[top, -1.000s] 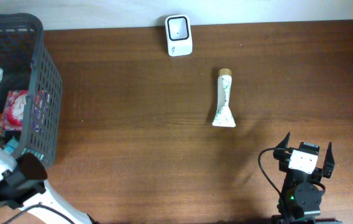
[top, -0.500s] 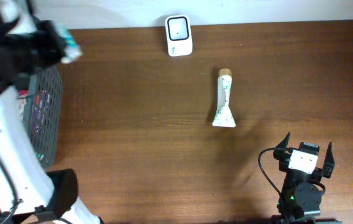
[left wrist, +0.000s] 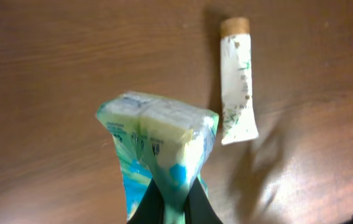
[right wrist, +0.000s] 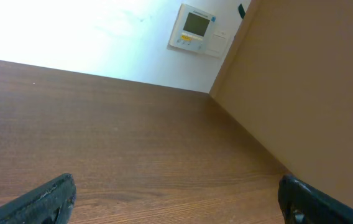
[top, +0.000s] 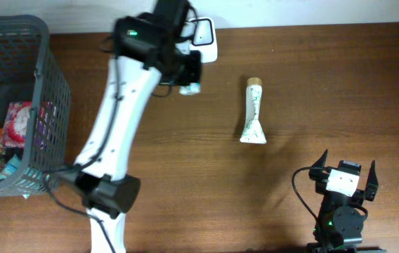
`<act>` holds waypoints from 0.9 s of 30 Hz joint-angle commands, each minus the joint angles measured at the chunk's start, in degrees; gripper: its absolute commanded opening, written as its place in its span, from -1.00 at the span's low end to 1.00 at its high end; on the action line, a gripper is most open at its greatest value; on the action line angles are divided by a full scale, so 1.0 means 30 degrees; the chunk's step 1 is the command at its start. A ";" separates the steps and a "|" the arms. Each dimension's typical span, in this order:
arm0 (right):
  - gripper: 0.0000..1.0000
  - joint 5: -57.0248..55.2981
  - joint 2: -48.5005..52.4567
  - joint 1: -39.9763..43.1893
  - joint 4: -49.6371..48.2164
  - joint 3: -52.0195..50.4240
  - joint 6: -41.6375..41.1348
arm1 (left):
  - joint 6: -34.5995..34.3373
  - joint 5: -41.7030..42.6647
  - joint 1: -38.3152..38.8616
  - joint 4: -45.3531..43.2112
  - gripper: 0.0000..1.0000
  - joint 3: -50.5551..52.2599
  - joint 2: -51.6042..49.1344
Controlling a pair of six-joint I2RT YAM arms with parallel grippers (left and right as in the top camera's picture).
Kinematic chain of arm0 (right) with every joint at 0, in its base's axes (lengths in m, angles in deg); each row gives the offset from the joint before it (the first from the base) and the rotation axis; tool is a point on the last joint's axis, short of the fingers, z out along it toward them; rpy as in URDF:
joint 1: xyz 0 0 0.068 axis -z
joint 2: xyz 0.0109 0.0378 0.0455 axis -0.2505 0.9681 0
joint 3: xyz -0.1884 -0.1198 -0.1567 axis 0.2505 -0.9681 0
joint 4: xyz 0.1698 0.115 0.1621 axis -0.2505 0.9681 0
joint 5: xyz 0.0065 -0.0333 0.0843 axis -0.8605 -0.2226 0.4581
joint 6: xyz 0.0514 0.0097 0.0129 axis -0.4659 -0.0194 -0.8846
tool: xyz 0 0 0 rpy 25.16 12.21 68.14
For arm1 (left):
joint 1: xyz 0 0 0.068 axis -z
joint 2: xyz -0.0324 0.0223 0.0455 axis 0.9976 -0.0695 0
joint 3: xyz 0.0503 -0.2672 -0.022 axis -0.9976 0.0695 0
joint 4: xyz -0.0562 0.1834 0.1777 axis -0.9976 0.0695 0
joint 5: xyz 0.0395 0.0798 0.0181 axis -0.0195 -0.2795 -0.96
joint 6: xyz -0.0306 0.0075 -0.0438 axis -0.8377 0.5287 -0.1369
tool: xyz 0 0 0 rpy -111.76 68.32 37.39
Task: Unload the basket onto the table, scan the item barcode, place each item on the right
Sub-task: 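Carry the green tissue pack to the scanner and set it beside the tube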
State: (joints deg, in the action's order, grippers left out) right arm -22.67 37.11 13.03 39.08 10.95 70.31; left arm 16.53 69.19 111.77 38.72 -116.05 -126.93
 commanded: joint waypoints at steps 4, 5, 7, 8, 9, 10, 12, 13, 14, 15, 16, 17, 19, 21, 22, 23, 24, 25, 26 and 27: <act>0.97 -0.0233 -0.0124 0.0109 0.0051 -0.0153 -0.0022 | -0.1719 -0.0138 0.2295 -0.3096 -0.84 0.0998 -0.3832; 0.97 -0.0233 -0.0124 0.0109 0.0051 -0.0153 -0.0022 | -0.1719 -0.0146 0.2499 -0.3330 -0.85 0.0998 -0.4444; 0.97 -0.0233 -0.0124 0.0109 0.0051 -0.0153 -0.0022 | -0.1916 -0.0138 0.2892 -0.3672 -0.84 0.0998 -0.5617; 0.97 -0.0233 -0.0124 0.0109 0.0051 -0.0153 -0.0022 | -0.2084 -0.0138 0.3118 -0.3759 -0.84 0.0998 -0.6207; 0.97 -0.0233 -0.0124 0.0109 0.0051 -0.0153 -0.0022 | -0.2149 -0.0138 0.3300 -0.3891 -0.80 0.0998 -0.6768; 0.97 -0.0233 -0.0124 0.0109 0.0051 -0.0153 -0.0022 | -0.2157 -0.0138 0.3410 -0.3978 -0.74 0.0998 -0.7140; 0.97 -0.0233 -0.0124 0.0109 0.0051 -0.0153 -0.0022 | -0.2441 -0.0189 0.3585 -0.4211 -0.67 0.0998 -0.7876; 0.97 -0.0233 -0.0124 0.0109 0.0051 -0.0153 -0.0022 | -0.2463 -0.0197 0.3636 -0.4335 -0.66 0.0998 -0.8087; 0.97 -0.0233 -0.0124 0.0109 0.0051 -0.0153 -0.0022 | -0.2754 -0.0189 0.3745 -0.4481 -0.60 0.0998 -0.8364; 0.97 -0.0240 -0.0124 0.0109 0.0051 -0.0153 -0.0022 | -0.2776 -0.0182 0.3847 -0.4626 -0.51 0.0998 -0.8510; 0.97 -0.0233 -0.0124 0.0109 0.0051 -0.0153 -0.0022 | -0.2769 -0.0117 0.3934 -0.4809 -0.50 0.0998 -0.8510; 0.97 -0.0240 -0.0124 0.0109 0.0051 -0.0153 -0.0022 | -0.2769 0.0044 0.4029 -0.4991 -0.46 0.0991 -0.8510; 0.97 -0.0233 -0.0124 0.0109 0.0051 -0.0153 -0.0022 | -0.2761 0.1064 0.4073 -0.5253 -0.39 0.0925 -0.8502; 0.97 -0.0233 -0.0124 0.0109 0.0051 -0.0153 -0.0022 | -0.2761 0.1406 0.3956 -0.5005 -0.41 0.0721 -0.8495; 0.97 -0.0233 -0.0124 0.0109 0.0051 -0.0153 -0.0022 | -0.2747 0.1399 0.3840 -0.4641 -0.42 0.0481 -0.8495; 0.97 -0.0233 -0.0124 0.0109 0.0051 -0.0153 -0.0022 | -0.2725 0.1399 0.3657 -0.4036 -0.43 0.0058 -0.8495; 0.97 -0.0240 -0.0124 0.0109 0.0051 -0.0153 -0.0022 | -0.2681 0.1326 0.3490 -0.3410 -0.42 -0.0379 -0.8495; 0.97 -0.0233 -0.0124 0.0109 0.0051 -0.0153 -0.0022 | -0.2200 0.1180 0.3286 -0.2776 -0.38 -0.0801 -0.8495; 0.97 -0.0240 -0.0124 0.0109 0.0051 -0.0153 -0.0022 | -0.0976 0.1173 0.3053 -0.2222 -0.25 -0.1246 -0.8495; 0.97 -0.0240 -0.0124 0.0109 0.0051 -0.0153 -0.0022 | 0.0124 0.1093 0.2710 -0.1588 -0.18 -0.1639 -0.8495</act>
State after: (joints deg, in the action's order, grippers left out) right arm -22.67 37.11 13.03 39.08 10.95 70.29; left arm 10.03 72.36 122.33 31.25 -117.30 -152.26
